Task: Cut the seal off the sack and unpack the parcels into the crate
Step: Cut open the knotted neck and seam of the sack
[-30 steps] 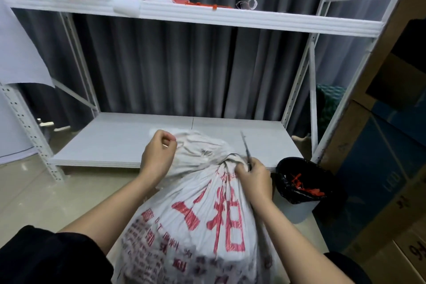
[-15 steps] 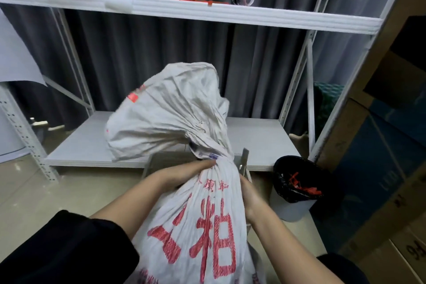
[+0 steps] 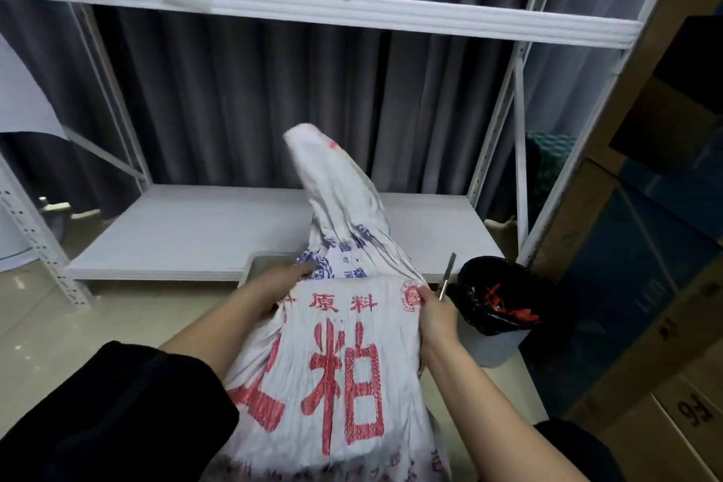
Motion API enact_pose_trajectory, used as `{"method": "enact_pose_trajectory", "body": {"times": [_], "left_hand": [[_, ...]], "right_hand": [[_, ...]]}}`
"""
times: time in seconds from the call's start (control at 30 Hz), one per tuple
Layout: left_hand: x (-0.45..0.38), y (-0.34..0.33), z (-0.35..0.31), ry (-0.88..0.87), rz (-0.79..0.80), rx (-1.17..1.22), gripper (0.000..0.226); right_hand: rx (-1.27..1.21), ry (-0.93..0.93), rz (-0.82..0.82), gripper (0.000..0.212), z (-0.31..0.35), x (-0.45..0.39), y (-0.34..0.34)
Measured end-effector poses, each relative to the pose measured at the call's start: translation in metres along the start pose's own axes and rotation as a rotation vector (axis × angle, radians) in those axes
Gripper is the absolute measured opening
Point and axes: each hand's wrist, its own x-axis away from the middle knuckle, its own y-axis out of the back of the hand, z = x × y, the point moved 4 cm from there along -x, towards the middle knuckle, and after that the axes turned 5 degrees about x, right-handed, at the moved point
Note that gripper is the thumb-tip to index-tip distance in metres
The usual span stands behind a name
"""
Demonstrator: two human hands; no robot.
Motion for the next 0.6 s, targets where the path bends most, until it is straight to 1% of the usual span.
{"method": "enact_pose_trajectory", "body": {"times": [0.03,0.07,0.13,0.17,0.2,0.23,0.27,0.3,0.33,0.37,0.4,0.43,0.47,0.53,0.57,0.6], "left_hand": [[0.002,0.006,0.004,0.04,0.0,0.031,0.021],[0.004,0.013,0.008,0.07,-0.029,0.063,0.018],[-0.004,0.032,0.021,0.101,-0.135,0.127,0.017],[-0.007,0.044,0.027,0.112,-0.219,0.153,0.017],[-0.005,0.056,0.028,0.095,-0.298,0.161,0.016],[-0.01,0.066,0.033,0.076,-0.353,0.108,0.011],[-0.01,0.069,0.035,0.119,-0.305,0.093,0.012],[-0.013,0.074,0.036,0.158,-0.328,0.03,0.021],[-0.019,0.078,0.04,0.111,-0.381,-0.133,0.021],[-0.02,0.078,0.044,0.138,-0.366,0.007,0.012],[-0.01,0.07,0.042,0.153,-0.279,0.265,0.008],[-0.002,0.059,0.034,0.083,-0.163,0.215,0.019],[0.005,0.052,0.031,0.067,-0.057,0.181,0.026],[0.02,0.038,0.017,0.05,0.162,0.022,0.041],[0.025,0.033,0.012,0.023,0.236,-0.099,0.051],[0.032,0.032,0.008,0.005,0.288,-0.209,0.067]], "right_hand": [[0.005,-0.036,-0.005,0.023,-0.004,-0.007,0.005],[0.019,-0.071,0.002,0.022,-0.007,-0.011,0.01],[0.05,-0.136,0.0,0.019,-0.014,-0.018,0.021],[0.075,-0.153,-0.014,0.017,-0.016,-0.021,0.028],[0.122,-0.172,-0.027,0.015,-0.018,-0.024,0.036],[0.166,-0.181,-0.031,0.015,-0.019,-0.028,0.042],[0.216,-0.192,-0.019,0.018,-0.021,-0.031,0.046],[0.249,-0.188,-0.015,0.023,-0.022,-0.035,0.049],[0.285,-0.163,-0.021,0.03,-0.021,-0.039,0.048],[0.331,-0.131,-0.027,0.037,-0.019,-0.041,0.046],[0.381,-0.111,-0.037,0.04,-0.015,-0.041,0.043],[0.412,-0.091,-0.042,0.041,-0.012,-0.042,0.04],[0.425,-0.102,-0.027,0.042,-0.01,-0.045,0.036],[0.403,-0.177,0.029,0.039,-0.008,-0.05,0.03],[0.385,-0.196,0.039,0.038,-0.007,-0.054,0.028],[0.364,-0.2,0.039,0.041,-0.006,-0.058,0.027]]}}
